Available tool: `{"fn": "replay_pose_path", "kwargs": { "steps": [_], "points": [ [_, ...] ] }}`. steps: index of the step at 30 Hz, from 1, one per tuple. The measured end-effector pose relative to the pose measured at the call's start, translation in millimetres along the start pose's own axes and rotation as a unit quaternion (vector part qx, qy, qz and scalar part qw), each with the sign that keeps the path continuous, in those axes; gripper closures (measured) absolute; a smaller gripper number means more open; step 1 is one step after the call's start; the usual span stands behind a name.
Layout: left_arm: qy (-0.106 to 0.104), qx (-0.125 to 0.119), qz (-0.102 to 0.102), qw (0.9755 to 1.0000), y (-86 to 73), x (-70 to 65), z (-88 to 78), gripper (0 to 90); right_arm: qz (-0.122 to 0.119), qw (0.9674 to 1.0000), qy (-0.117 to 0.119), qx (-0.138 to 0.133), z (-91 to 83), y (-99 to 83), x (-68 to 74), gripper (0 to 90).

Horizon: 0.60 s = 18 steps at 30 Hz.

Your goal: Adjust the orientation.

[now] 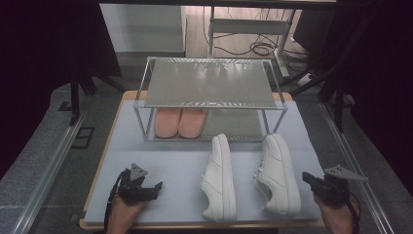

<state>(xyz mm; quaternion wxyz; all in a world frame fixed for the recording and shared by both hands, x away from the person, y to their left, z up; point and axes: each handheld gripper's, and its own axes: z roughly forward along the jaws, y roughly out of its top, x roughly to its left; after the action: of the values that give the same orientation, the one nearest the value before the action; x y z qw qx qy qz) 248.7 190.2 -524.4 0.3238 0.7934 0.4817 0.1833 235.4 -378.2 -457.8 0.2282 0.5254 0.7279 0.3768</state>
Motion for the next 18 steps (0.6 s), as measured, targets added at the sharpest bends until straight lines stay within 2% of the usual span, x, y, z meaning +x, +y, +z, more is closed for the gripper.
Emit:
{"fn": "replay_pose_path", "kwargs": {
  "steps": [6, 18],
  "points": [
    [0.0, 0.0, 0.0, 1.0, -0.1, 0.0, 0.0, 13.7, -0.013, 0.9999, 0.002, -0.003, -4.4, 10.4, 7.0, 90.0],
    [0.0, 0.0, 0.0, 1.0, -0.2, 0.3, -0.1, 13.8, -0.047, 0.9985, 0.029, 0.001, -9.1, 33.3, 27.1, 90.0]
  ]
}}
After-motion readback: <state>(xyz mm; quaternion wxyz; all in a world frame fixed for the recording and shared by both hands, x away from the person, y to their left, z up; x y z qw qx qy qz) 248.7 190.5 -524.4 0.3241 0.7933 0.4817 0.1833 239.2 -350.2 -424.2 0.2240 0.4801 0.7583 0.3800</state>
